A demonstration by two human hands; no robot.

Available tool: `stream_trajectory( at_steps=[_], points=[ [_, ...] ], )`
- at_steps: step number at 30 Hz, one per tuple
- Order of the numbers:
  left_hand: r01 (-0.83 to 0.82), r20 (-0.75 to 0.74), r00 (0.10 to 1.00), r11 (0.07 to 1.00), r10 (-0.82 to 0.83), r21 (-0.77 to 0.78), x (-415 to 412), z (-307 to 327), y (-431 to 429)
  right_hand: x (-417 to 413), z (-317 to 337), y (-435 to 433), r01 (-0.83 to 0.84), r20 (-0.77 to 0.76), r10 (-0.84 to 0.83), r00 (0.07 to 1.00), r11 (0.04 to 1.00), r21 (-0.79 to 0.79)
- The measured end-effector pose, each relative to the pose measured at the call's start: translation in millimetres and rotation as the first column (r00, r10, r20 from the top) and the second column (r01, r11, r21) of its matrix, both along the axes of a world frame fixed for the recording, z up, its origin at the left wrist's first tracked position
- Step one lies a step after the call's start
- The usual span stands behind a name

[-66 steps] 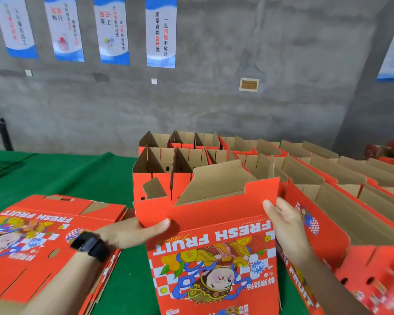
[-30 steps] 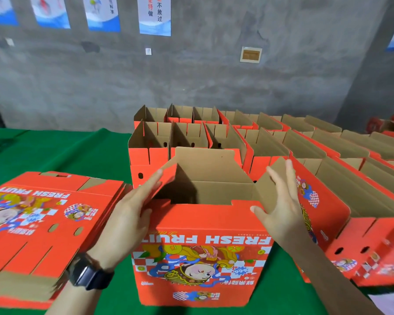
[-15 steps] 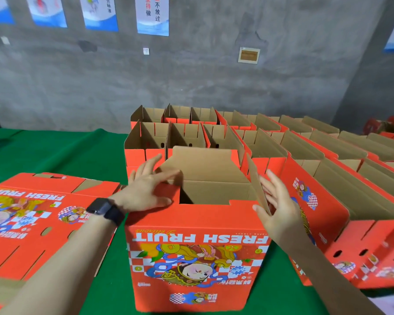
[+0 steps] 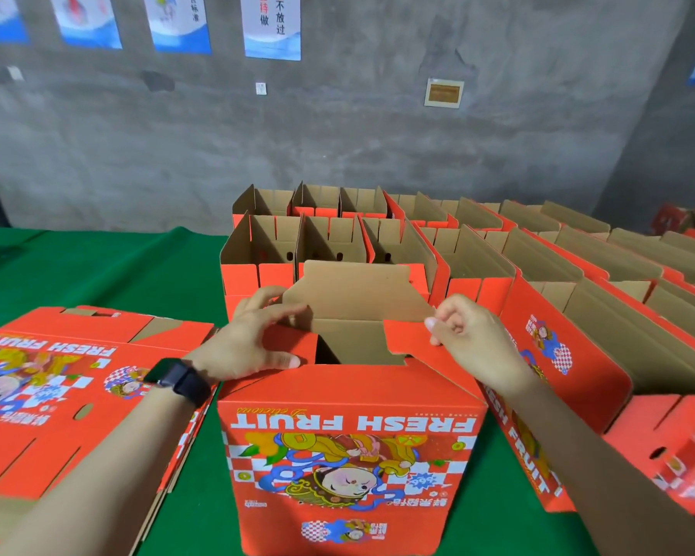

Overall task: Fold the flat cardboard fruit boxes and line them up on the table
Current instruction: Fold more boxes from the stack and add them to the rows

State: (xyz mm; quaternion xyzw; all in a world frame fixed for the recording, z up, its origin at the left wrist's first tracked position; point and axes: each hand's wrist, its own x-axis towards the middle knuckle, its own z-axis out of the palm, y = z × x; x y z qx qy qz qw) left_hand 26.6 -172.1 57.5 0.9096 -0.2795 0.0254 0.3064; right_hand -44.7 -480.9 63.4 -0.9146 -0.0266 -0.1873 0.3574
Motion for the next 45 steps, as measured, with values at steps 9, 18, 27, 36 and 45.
stream_trajectory(
  at_steps=[9, 18, 27, 36, 45],
  points=[
    [-0.066, -0.04, 0.998, 0.952, 0.057, -0.3, -4, -8, 0, 24, 5, 4, -0.192, -0.252, 0.163, 0.954, 0.977, -0.095],
    [-0.097, -0.072, 0.993, 0.995, 0.097, 0.014, -7, -2, -3, 25, 21, -1, -0.349, -0.478, 0.164, 0.863, 0.877, -0.329],
    [-0.239, -0.097, 0.953, 0.909, 0.287, 0.343, -7, 5, -25, 27, 8, 23, -0.253, -0.432, -0.006, 0.902, 0.803, -0.54],
    [-0.328, -0.016, 0.935, 0.883, 0.354, 0.335, -9, 1, -29, 24, -8, 27, -0.127, -0.266, -0.028, 0.964, 0.826, -0.549],
    [-0.318, -0.281, 0.906, 0.947, 0.317, 0.04, -2, 3, -16, 31, -10, 0, -0.064, -0.18, 0.126, 0.976, 0.947, 0.316]
  ],
)
